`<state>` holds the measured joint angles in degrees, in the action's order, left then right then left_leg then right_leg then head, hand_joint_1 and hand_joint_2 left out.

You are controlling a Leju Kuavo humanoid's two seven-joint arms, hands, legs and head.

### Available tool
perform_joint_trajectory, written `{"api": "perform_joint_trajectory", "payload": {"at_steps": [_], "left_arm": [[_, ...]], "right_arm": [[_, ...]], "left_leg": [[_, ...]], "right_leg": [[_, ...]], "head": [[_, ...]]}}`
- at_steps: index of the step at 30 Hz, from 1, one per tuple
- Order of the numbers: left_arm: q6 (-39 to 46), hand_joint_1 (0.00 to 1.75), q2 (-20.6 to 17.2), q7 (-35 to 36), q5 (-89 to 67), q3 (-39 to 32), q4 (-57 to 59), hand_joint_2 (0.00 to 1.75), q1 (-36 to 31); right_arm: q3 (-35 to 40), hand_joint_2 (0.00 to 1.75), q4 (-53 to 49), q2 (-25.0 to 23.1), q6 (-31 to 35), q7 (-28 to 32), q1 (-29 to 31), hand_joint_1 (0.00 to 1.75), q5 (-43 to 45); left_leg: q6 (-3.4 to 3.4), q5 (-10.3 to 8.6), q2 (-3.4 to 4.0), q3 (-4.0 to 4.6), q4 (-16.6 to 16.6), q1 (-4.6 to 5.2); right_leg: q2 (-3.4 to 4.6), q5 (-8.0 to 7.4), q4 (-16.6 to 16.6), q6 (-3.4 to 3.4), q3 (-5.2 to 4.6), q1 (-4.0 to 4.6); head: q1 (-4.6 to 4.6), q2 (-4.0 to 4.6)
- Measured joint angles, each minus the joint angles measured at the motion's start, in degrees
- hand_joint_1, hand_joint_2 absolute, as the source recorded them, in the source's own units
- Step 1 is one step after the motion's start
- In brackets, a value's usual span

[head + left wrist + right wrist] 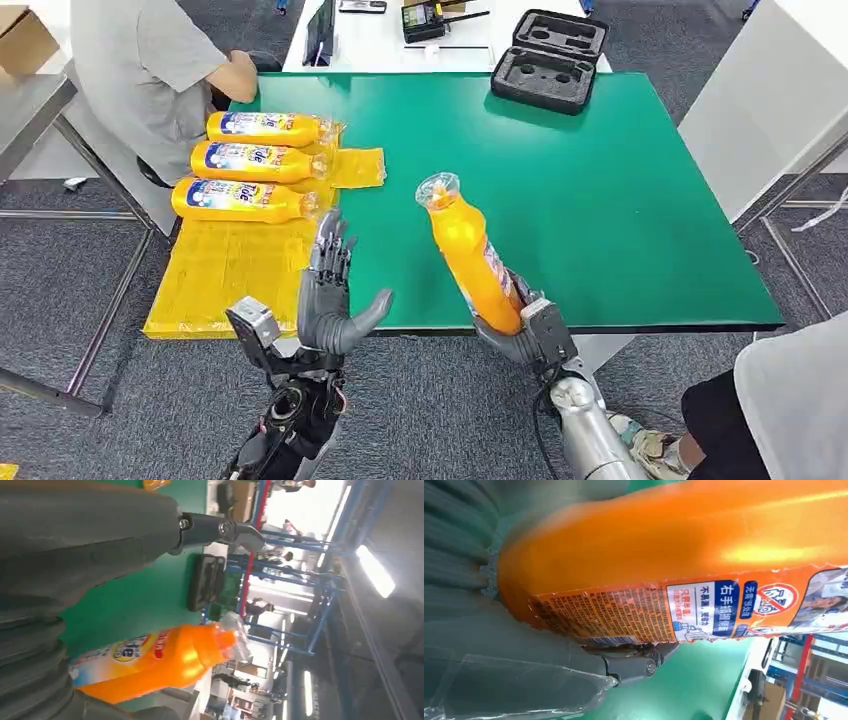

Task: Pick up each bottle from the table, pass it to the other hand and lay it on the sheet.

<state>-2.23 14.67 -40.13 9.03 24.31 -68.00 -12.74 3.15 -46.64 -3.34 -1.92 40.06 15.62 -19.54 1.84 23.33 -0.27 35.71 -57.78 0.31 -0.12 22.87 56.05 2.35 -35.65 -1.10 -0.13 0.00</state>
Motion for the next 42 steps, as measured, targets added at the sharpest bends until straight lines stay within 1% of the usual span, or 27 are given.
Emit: {"api": "perform_joint_trajectory", "payload": {"at_steps": [1, 4, 9, 16, 22, 30, 42], "left_arm": [[-0.07, 0.0, 0.15, -0.02, 0.2, -0.2, 0.68, 1.75, -0.21], [-0.42, 0.0, 0.22, -0.02, 1.38, -0.33, 2.76, 1.75, -0.98], [-2.58, 0.0, 0.22, -0.02, 3.37, -0.76, 7.38, 1.75, -1.7], [-5.29, 0.0, 0.41, 0.0, 3.67, -0.92, 13.38, 1.75, -4.69], [-6.23, 0.0, 0.76, -0.02, 3.59, -0.92, 16.68, 1.75, -6.29], [-7.08, 0.0, 0.79, -0.02, 3.54, -0.92, 18.16, 1.75, -6.95], [-7.39, 0.0, 0.79, -0.02, 3.52, -0.92, 18.89, 1.75, -7.35]], "right_arm": [[0.0, 1.75, -0.22, -0.07, 0.0, 0.0, -0.1, 1.75, 0.09], [0.39, 1.75, -0.46, -0.13, 0.42, 0.0, -0.19, 1.75, -0.29], [4.08, 1.75, -1.4, -0.28, 2.45, 0.02, -0.68, 1.75, -0.35], [10.21, 1.75, -1.23, -0.37, 0.35, 0.02, 0.24, 1.75, -1.51], [14.54, 1.75, -0.61, -0.42, 0.61, 0.02, 1.48, 1.75, -0.9], [17.09, 1.75, 0.43, -0.31, 1.4, 0.02, 2.61, 1.75, -0.2], [18.71, 1.75, 1.66, 0.0, 1.4, 0.02, 3.75, 1.75, 0.66]], "left_leg": [[0.0, 0.0, 0.0, 0.0, 0.0, 0.0], [0.0, 0.0, 0.01, 0.0, 0.0, -0.01], [0.0, 0.0, 0.01, 0.01, 0.0, -0.01], [0.0, -0.01, 0.0, 0.03, 0.0, 0.0], [0.0, -0.01, 0.0, 0.03, 0.0, 0.0], [0.0, -0.01, 0.0, 0.03, 0.0, -0.01], [0.0, -0.01, 0.0, 0.04, 0.0, 0.0]], "right_leg": [[0.0, 0.0, 0.0, 0.0, 0.0, 0.0], [0.0, 0.0, 0.0, 0.0, 0.0, 0.01], [0.0, 0.01, 0.0, 0.0, -0.02, 0.01], [0.0, 0.0, 0.01, 0.0, -0.02, 0.0], [0.0, 0.0, 0.01, 0.0, -0.02, 0.0], [0.0, 0.0, 0.01, 0.0, -0.04, 0.0], [0.0, 0.0, 0.01, 0.0, -0.04, 0.0]], "head": [[-0.02, 0.0], [-0.02, 0.0], [-0.04, 0.0], [-0.02, 0.0], [-0.02, 0.0], [-0.02, 0.0], [-0.02, 0.0]]}}
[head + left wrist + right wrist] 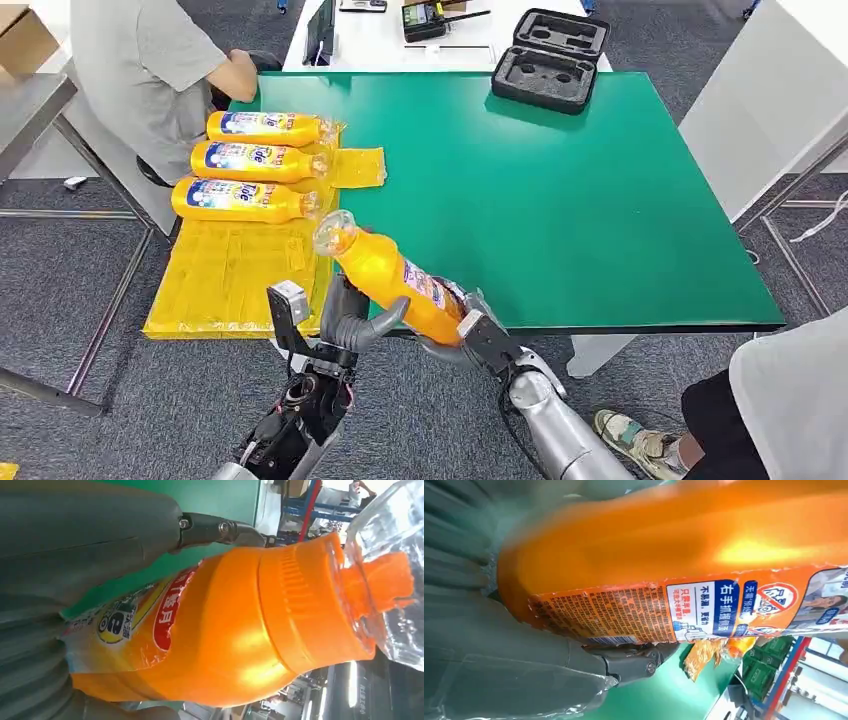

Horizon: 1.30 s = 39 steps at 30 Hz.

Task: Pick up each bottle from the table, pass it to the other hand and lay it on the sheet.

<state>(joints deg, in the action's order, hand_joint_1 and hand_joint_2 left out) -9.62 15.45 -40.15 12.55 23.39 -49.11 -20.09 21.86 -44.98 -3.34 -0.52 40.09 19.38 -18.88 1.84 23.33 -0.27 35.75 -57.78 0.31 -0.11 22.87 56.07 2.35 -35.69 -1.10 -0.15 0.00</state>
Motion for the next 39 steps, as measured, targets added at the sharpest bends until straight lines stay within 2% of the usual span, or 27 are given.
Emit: {"api": "perform_joint_trajectory", "payload": {"at_steps": [1, 2, 3, 4, 5, 6, 7, 8, 9, 24, 27, 39], "left_arm": [[-0.19, 0.0, 0.0, 0.0, -0.02, 0.0, 0.0, 1.75, -0.02], [-0.66, 0.93, 0.0, 0.0, -0.04, 0.0, 0.0, 1.75, -0.05], [-1.33, 1.69, 0.0, 0.0, -0.11, 0.0, 0.0, 1.75, -0.09], [-2.43, 1.75, 0.0, 0.0, -0.11, 0.0, 0.0, 1.75, -0.15], [-3.6, 1.75, 0.0, 0.0, -0.09, 0.0, 0.0, 1.75, -0.19], [-4.4, 1.75, 0.0, 0.0, -0.09, 0.0, 0.0, 1.75, -0.21], [-4.92, 1.75, 0.0, 0.0, -0.09, 0.0, 0.0, 1.75, -0.21], [-5.27, 1.75, 0.0, 0.0, -0.17, -0.02, 0.0, 1.75, -0.21], [-5.49, 1.75, 0.0, 0.0, -0.31, -0.07, 0.0, 1.75, -0.23], [-6.95, 1.75, 0.96, 0.0, -2.32, -0.13, 0.26, 1.75, -1.28], [-6.95, 1.75, 1.05, 0.0, -2.32, -0.13, 0.26, 1.75, -1.27], [-7.17, 1.75, 1.03, 0.0, -3.5, -0.46, -0.54, 1.75, -0.09]], "right_arm": [[0.17, 1.75, 0.15, 0.02, 0.04, 0.0, 0.16, 1.75, 0.11], [0.35, 1.75, 0.31, 0.04, 0.07, 0.0, 0.37, 1.75, 0.2], [0.54, 1.75, 0.48, 0.07, 0.09, 0.0, 0.55, 1.75, 0.39], [0.79, 1.75, 0.68, 0.09, 0.09, 0.0, 0.77, 1.75, 0.61], [0.98, 1.75, 0.83, 0.13, 0.07, 0.0, 0.97, 1.75, 0.87], [1.07, 1.75, 0.94, 0.17, 0.04, 0.0, 1.1, 1.55, 1.09], [1.2, 1.75, 1.07, 0.22, 0.0, 0.02, 1.25, 0.93, 1.27], [1.33, 1.75, 1.22, 0.33, -0.04, 0.09, 1.38, 0.52, 1.49], [1.4, 1.75, 1.31, 0.46, -0.11, 0.09, 1.45, 0.24, 1.64], [1.77, 1.75, 1.75, 1.55, -2.34, 0.09, 2.32, 0.23, 4.11], [1.77, 1.75, 1.75, 1.62, -2.36, 0.09, 2.32, 0.0, 4.11], [1.75, 1.75, 3.17, 0.37, -2.16, 0.09, 3.31, 0.0, 1.51]], "left_leg": [[0.0, 0.0, 0.0, 0.0, 0.0, 0.0], [0.0, 0.0, 0.0, 0.0, 0.0, 0.0], [0.0, 0.0, 0.0, 0.0, 0.0, 0.0], [0.0, 0.0, 0.0, 0.0, 0.0, 0.0], [0.0, 0.0, 0.0, 0.0, 0.0, 0.0], [0.0, 0.0, 0.0, 0.0, 0.0, 0.0], [0.0, 0.0, 0.0, 0.0, 0.0, 0.0], [0.0, 0.0, 0.0, 0.0, 0.0, 0.0], [0.0, 0.0, 0.0, 0.0, 0.0, 0.0], [0.0, 0.0, 0.0, 0.01, 0.0, 0.0], [0.0, 0.0, 0.0, 0.01, 0.0, 0.0], [0.0, 0.0, 0.0, 0.03, 0.0, 0.0]], "right_leg": [[0.0, 0.0, 0.0, 0.0, 0.0, 0.0], [0.0, 0.0, 0.0, 0.0, 0.0, 0.0], [0.0, 0.0, 0.0, 0.0, 0.0, 0.0], [0.0, 0.0, 0.0, 0.0, 0.0, 0.0], [0.0, 0.0, 0.0, 0.0, 0.0, 0.0], [0.0, 0.0, 0.0, 0.0, 0.0, 0.0], [0.0, 0.0, 0.0, 0.0, 0.0, 0.0], [0.0, 0.0, 0.0, 0.0, 0.0, 0.0], [0.0, 0.0, 0.0, 0.0, 0.0, 0.0], [0.0, -0.01, 0.0, 0.0, -0.01, 0.0], [0.0, -0.01, 0.0, 0.0, -0.01, 0.0], [0.0, 0.0, 0.01, 0.0, -0.01, 0.0]], "head": [[0.0, 0.0], [0.02, 0.0], [0.0, 0.0], [0.02, 0.0], [0.0, 0.0], [0.0, 0.0], [0.0, 0.0], [0.0, 0.0], [0.0, 0.0], [0.0, 0.0], [0.0, 0.0], [0.0, 0.0]]}}
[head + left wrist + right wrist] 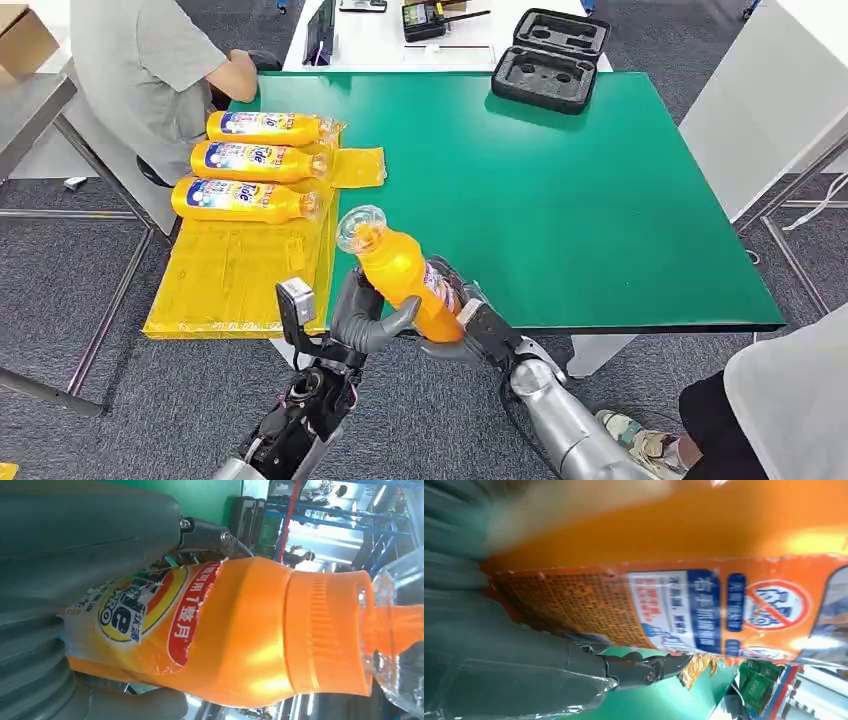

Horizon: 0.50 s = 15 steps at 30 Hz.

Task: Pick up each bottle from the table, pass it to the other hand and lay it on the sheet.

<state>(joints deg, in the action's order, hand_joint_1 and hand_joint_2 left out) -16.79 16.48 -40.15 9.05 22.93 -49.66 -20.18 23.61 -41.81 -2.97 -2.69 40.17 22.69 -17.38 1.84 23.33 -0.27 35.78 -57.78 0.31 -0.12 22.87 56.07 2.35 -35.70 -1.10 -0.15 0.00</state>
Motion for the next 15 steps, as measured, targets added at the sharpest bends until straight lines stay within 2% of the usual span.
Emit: {"api": "perform_joint_trajectory", "payload": {"at_steps": [4, 7, 15], "left_arm": [[3.31, 1.75, -0.53, -0.07, -2.9, -0.33, -2.64, 1.75, 1.61], [10.43, 1.75, -1.27, -0.07, -7.38, -0.33, -5.87, 1.75, 2.74], [27.2, 1.75, -6.3, -0.07, -14.58, -0.24, -15.31, 1.75, 3.59]], "right_arm": [[0.0, 1.75, 0.48, -0.46, 0.13, 0.0, 0.08, 0.0, -0.24], [0.02, 1.75, 0.5, -0.57, 1.2, 0.0, 0.15, 0.0, 0.04], [-0.09, 1.75, 0.41, 0.02, 3.12, 0.0, -0.45, 0.0, 1.27]], "left_leg": [[0.0, 0.0, 0.0, 0.03, 0.0, 0.0], [0.0, 0.0, -0.01, 0.03, 0.0, 0.0], [-0.01, -0.01, 0.01, 0.02, 0.0, -0.01]], "right_leg": [[0.0, 0.01, 0.0, 0.0, -0.01, 0.0], [0.0, 0.01, 0.0, 0.0, -0.02, 0.0], [0.01, 0.0, 0.0, -0.01, -0.05, 0.01]], "head": [[0.0, 0.0], [0.0, 0.0], [0.0, 0.0]]}}
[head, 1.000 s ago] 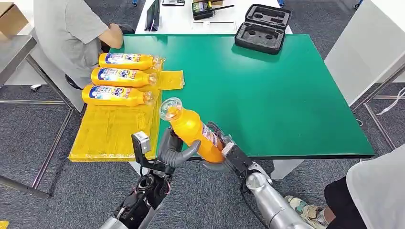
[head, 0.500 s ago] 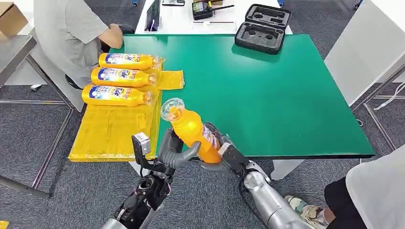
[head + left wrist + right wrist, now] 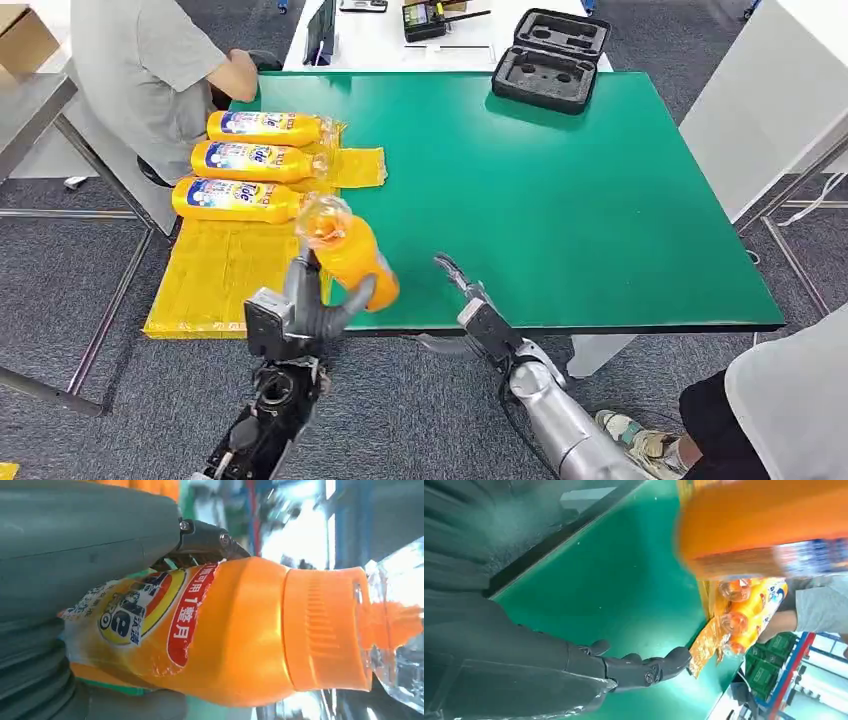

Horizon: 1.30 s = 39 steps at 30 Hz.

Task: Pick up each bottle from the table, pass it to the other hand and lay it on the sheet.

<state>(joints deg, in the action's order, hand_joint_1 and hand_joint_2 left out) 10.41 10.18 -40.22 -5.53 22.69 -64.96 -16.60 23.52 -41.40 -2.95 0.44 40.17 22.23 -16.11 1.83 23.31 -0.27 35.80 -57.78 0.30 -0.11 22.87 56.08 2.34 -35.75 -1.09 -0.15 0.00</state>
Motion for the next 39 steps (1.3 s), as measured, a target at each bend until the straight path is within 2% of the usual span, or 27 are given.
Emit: {"api": "perform_joint_trajectory", "payload": {"at_steps": [3, 13, 14, 15, 16, 17, 18, 19, 23, 27, 35, 39], "left_arm": [[6.16, 1.75, -1.9, 0.0, -3.6, 0.83, -1.94, 1.75, -0.62], [13.07, 1.71, -5.18, 0.02, -7.76, 2.53, -3.5, 1.75, -3.04], [16.02, 1.43, -5.37, 0.02, -10.45, 2.82, -3.36, 1.75, -3.3], [20.05, 0.91, -5.51, 0.02, -14.97, 3.1, -2.72, 1.75, -3.91], [23.76, 0.26, -5.59, 0.44, -20.61, 3.21, -1.57, 1.75, -4.67], [26.29, 0.09, -5.64, 1.36, -26.25, 3.12, -0.54, 1.75, -5.31], [27.09, 1.69, -5.64, 2.1, -32.46, 2.65, 0.63, 1.75, -5.9], [27.22, 1.75, -5.55, 2.73, -37.36, 1.95, 1.75, 1.75, -6.39], [27.42, 1.75, -4.63, 5.97, -52.05, -2.69, 6.26, 1.75, -8.21], [27.46, 1.75, -3.93, 6.25, -53.98, -6.97, 10.27, 1.75, -9.51], [27.46, 1.75, -3.12, 6.25, -55.71, -9.88, 14.72, 1.75, -10.55], [27.49, 1.75, -2.71, 10.58, -65.62, -12.2, 15.3, 1.75, -10.55]], "right_arm": [[-0.46, 1.75, -0.09, 0.0, 0.53, 0.0, -0.26, 0.0, -0.31], [-1.84, 1.75, -1.46, -0.15, 1.1, 0.0, -1.28, 0.0, -0.94], [-2.01, 1.75, -1.55, -0.15, 1.09, 0.0, -1.31, 0.0, -1.29], [-2.19, 1.75, -1.57, -0.15, 1.07, 0.0, -1.33, 0.0, -1.66], [-2.43, 1.75, -1.6, -0.2, 1.05, 0.0, -1.37, 0.0, -1.86], [-2.58, 1.75, -1.68, -0.35, 0.94, 0.0, -1.43, 0.0, -1.9], [-2.78, 1.75, -1.81, -0.48, 0.81, 0.0, -1.49, 0.0, -1.9], [-2.93, 1.75, -1.86, -0.65, 0.68, 0.0, -1.51, 0.0, -1.88], [-3.3, 1.75, -1.86, -1.14, -0.04, 0.0, -1.55, 0.0, -1.2], [-3.3, 1.75, -1.86, -1.55, -0.3, 0.0, -1.55, 0.0, -0.66], [-3.3, 1.75, -1.86, -1.62, -0.28, 0.0, -1.55, 0.0, 0.63], [-3.3, 1.75, -1.81, -1.4, -0.26, 0.0, -1.57, 0.0, 1.77]], "left_leg": [[0.0, 0.0, -0.01, 0.0, 0.0, 0.0], [0.0, 0.0, 0.0, 0.0, 0.0, 0.01], [0.0, 0.0, 0.0, 0.0, 0.0, 0.01], [0.0, 0.0, 0.0, 0.0, 0.0, 0.01], [0.0, 0.0, -0.02, 0.01, 0.0, 0.01], [0.0, 0.0, -0.02, 0.01, 0.0, 0.01], [0.0, 0.0, -0.02, 0.01, 0.0, 0.01], [0.0, 0.0, 0.01, 0.0, 0.0, 0.01], [-0.01, -0.01, 0.04, -0.01, 0.0, 0.0], [-0.02, -0.03, 0.03, -0.01, 0.0, 0.0], [-0.01, -0.01, 0.03, 0.01, 0.0, 0.01], [-0.01, -0.01, 0.03, 0.01, 0.0, 0.01]], "right_leg": [[-0.01, 0.0, 0.0, 0.0, -0.01, 0.0], [0.0, 0.0, -0.01, 0.0, -0.02, -0.02], [0.0, 0.0, -0.01, 0.0, -0.03, -0.01], [0.0, 0.0, -0.01, 0.0, -0.03, -0.01], [-0.02, 0.0, 0.0, 0.0, -0.02, -0.01], [-0.02, 0.0, 0.0, 0.0, -0.02, -0.01], [-0.02, 0.0, 0.0, 0.0, -0.02, -0.01], [0.0, 0.0, 0.0, 0.0, -0.02, -0.01], [0.03, -0.01, 0.01, 0.0, -0.04, -0.01], [0.02, -0.01, 0.01, 0.0, -0.04, 0.0], [0.02, 0.0, 0.0, 0.0, -0.04, -0.01], [0.02, -0.01, 0.0, 0.0, -0.04, -0.01]], "head": [[0.02, 0.0], [0.0, 0.0], [0.0, 0.0], [0.0, 0.0], [0.02, 0.0], [0.02, 0.0], [0.0, 0.0], [0.02, 0.0], [0.02, 0.0], [0.02, 0.0], [0.02, 0.0], [0.02, 0.0]]}}
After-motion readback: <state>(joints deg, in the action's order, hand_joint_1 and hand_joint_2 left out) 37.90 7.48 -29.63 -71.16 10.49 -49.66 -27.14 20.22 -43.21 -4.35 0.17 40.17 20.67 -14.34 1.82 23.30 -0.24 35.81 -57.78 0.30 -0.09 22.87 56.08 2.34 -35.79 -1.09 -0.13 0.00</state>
